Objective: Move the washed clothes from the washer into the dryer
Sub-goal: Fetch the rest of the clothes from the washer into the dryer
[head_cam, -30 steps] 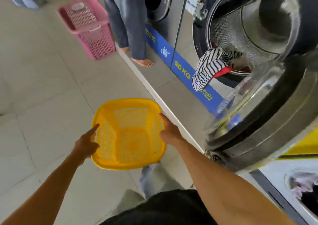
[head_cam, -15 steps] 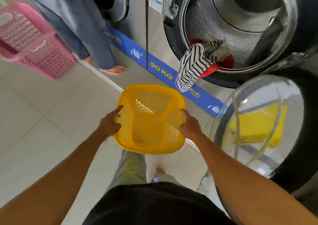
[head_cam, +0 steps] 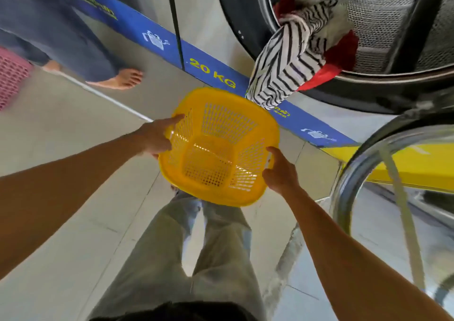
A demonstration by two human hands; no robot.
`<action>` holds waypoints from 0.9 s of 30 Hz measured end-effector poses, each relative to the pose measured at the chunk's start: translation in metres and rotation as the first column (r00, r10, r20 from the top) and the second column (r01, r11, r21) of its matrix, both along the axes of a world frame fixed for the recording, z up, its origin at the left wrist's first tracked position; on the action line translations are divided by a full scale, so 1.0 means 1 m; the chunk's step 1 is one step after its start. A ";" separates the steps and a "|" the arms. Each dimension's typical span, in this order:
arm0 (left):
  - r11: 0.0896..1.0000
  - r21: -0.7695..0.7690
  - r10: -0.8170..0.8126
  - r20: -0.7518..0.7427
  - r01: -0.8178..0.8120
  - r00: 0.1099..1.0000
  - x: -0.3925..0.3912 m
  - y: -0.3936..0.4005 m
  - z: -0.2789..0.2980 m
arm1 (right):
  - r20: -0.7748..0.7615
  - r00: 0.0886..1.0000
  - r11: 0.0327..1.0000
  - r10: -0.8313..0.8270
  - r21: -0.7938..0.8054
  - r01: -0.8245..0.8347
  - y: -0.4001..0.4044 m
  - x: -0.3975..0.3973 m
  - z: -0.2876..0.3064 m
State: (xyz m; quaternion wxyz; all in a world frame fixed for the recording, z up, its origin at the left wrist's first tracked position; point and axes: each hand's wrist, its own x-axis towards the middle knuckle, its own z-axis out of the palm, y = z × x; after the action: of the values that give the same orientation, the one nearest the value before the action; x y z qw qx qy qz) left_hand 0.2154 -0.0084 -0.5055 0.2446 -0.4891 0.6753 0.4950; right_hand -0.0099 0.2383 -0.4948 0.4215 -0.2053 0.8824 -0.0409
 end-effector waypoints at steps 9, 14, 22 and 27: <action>0.938 -0.039 -0.336 0.139 0.344 0.932 -0.053 -0.044 -0.091 | 0.003 1.000 1.000 -0.024 -0.001 0.024 -0.023 -0.049 -0.104; 0.953 -0.094 -0.276 0.127 0.288 0.953 -0.080 -0.044 -0.119 | -0.014 1.000 1.000 -0.019 -0.002 0.019 -0.022 -0.069 -0.130; 0.943 -0.096 -0.303 0.153 0.319 0.941 -0.121 -0.052 -0.116 | -0.076 0.997 0.998 -0.030 -0.056 0.026 -0.032 -0.087 -0.130; 0.915 -0.280 -0.313 -0.038 0.290 0.949 -0.165 -0.045 -0.066 | -0.330 0.898 0.893 -0.291 -0.430 0.132 -0.077 -0.097 -0.080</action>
State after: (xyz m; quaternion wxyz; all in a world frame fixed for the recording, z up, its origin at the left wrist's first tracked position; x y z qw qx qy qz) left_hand 0.0504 -0.0538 -0.5720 0.2209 -0.3872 0.8134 0.3737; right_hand -0.1072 0.1616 -0.5750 0.1817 -0.1913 0.9381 -0.2244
